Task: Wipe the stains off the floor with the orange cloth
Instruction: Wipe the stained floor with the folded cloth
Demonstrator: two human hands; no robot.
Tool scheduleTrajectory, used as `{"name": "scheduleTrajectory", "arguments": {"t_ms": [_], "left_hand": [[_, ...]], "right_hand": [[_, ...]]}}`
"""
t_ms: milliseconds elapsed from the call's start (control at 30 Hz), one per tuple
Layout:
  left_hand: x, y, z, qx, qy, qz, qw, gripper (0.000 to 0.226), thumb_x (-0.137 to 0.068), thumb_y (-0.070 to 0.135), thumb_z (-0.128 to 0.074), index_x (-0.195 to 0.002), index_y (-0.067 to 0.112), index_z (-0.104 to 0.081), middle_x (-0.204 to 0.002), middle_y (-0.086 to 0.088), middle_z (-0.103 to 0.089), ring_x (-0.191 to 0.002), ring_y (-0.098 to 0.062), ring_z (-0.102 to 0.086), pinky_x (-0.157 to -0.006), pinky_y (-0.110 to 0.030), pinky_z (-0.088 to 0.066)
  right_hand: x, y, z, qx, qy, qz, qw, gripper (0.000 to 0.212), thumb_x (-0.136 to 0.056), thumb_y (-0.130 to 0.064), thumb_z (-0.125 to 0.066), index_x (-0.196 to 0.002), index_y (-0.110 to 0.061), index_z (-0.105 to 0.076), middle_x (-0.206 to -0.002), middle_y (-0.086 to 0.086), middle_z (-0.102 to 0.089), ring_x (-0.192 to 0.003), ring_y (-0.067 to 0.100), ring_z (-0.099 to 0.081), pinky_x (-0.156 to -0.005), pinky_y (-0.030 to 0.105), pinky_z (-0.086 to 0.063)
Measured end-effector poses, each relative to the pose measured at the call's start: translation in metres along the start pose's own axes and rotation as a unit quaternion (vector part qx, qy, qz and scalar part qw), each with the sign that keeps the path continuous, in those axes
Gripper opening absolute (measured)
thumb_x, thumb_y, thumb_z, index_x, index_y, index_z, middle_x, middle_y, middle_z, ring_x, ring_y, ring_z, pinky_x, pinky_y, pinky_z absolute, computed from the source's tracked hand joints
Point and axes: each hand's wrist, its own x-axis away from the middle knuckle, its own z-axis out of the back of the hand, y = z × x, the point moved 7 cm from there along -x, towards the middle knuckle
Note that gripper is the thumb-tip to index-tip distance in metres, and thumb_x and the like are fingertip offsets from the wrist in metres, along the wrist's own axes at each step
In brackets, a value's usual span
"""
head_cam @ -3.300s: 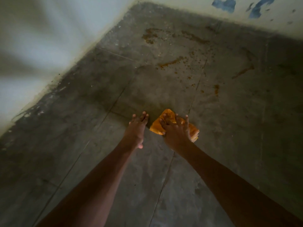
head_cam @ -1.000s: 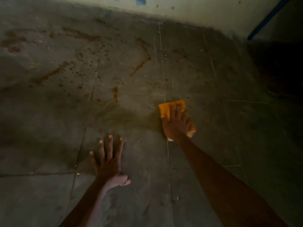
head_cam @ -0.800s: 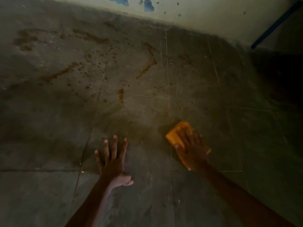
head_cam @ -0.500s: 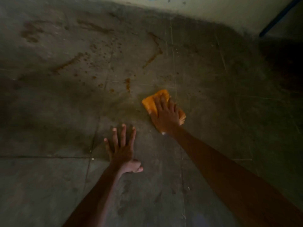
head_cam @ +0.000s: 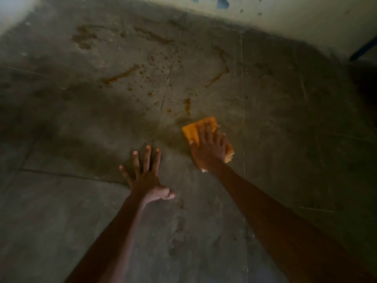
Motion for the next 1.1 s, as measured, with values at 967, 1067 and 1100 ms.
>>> {"name": "scheduleTrajectory", "arguments": {"t_ms": [967,1067,1100], "left_hand": [[0.03,0.034,-0.003,-0.016,0.182,-0.041,0.982,0.103,-0.068,0.034,-0.081,-0.153,0.025,-0.024,-0.164,-0.008,-0.009,-0.149,-0.037,0.003,-0.113,-0.069,0.003],[0.067,0.099,-0.04,-0.009,0.17,-0.176,0.97,0.085,-0.069,0.024,-0.081,-0.145,0.017,-0.043,-0.158,-0.014,-0.028,-0.147,-0.041,-0.015,-0.114,-0.067,-0.012],[0.073,0.122,-0.058,0.002,0.117,-0.211,0.97,0.091,-0.069,0.032,-0.081,-0.148,0.019,-0.038,-0.16,-0.012,-0.024,-0.148,-0.04,-0.012,-0.115,-0.065,-0.012]], "right_hand": [[0.198,0.157,-0.008,0.033,0.027,-0.091,0.995,0.067,-0.096,-0.06,-0.022,-0.158,-0.035,-0.013,-0.167,-0.004,-0.009,-0.149,0.038,-0.019,-0.116,0.057,-0.024],[0.283,0.202,-0.009,0.026,0.021,-0.094,0.995,0.066,-0.095,-0.058,-0.03,-0.156,-0.038,-0.017,-0.166,-0.006,-0.012,-0.148,0.035,-0.025,-0.113,0.059,-0.03],[0.289,0.224,-0.006,0.019,0.02,-0.126,0.992,0.066,-0.094,-0.057,-0.03,-0.156,-0.037,-0.02,-0.165,-0.005,-0.015,-0.146,0.037,-0.028,-0.112,0.059,-0.032]]}}
